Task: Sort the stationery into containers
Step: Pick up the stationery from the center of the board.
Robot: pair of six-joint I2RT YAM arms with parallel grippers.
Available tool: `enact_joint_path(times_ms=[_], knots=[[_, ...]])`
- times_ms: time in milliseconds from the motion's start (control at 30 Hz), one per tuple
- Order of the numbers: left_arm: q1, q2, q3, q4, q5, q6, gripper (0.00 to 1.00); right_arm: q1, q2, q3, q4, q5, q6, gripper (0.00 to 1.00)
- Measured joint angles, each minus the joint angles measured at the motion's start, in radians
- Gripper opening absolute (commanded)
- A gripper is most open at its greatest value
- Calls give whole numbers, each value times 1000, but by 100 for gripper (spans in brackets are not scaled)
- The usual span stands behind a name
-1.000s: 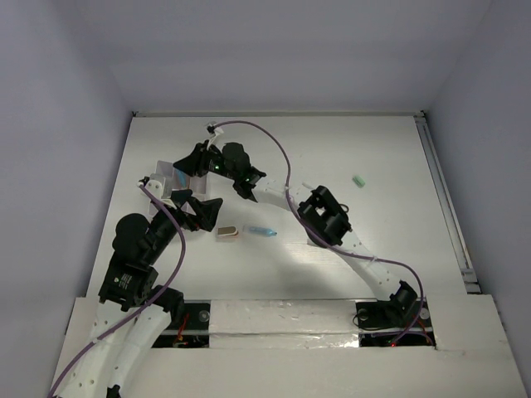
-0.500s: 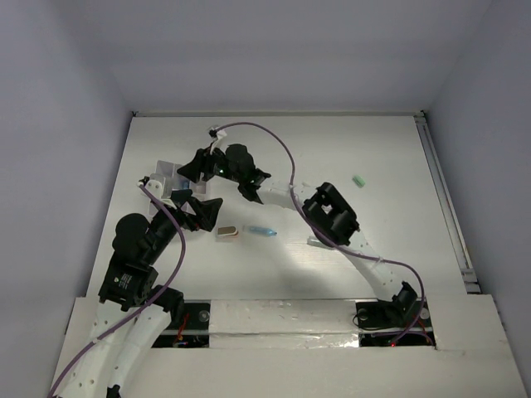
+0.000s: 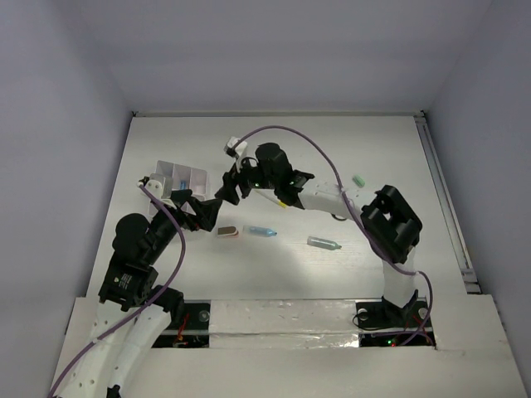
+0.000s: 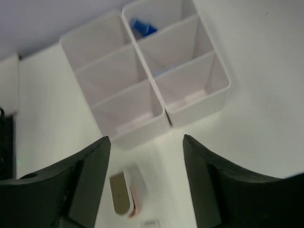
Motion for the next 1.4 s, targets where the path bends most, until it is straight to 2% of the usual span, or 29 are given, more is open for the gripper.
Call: enact_joint_path(times_ms=[100, 233, 333, 533, 833, 1033, 1167, 1200, 1300, 1400], knots=[[10, 0, 0, 0, -1, 0, 99, -3, -5, 8, -156, -32, -112, 81], [27, 0, 0, 0, -5, 0, 99, -3, 31, 56, -391, -53, -233, 86], [39, 0, 0, 0, -5, 0, 99, -3, 76, 111, -503, -70, -286, 87], [52, 5, 0, 8, -2, 0, 99, 3, 123, 137, -603, -92, -335, 88], [53, 15, 0, 16, 0, 0, 99, 56, 204, 220, -664, -98, -359, 83], [53, 15, 0, 21, 0, 0, 99, 76, 238, 232, -686, -92, -360, 72], [53, 15, 0, 23, 1, 0, 99, 83, 260, 244, -691, -70, -362, 48], [53, 15, 0, 23, 1, 0, 99, 84, 262, 244, -692, -63, -361, 46], [53, 15, 0, 24, 2, 0, 99, 88, 263, 243, -684, -33, -354, 32], [53, 15, 0, 28, 4, 0, 99, 90, 260, 230, -634, -18, -330, 26]])
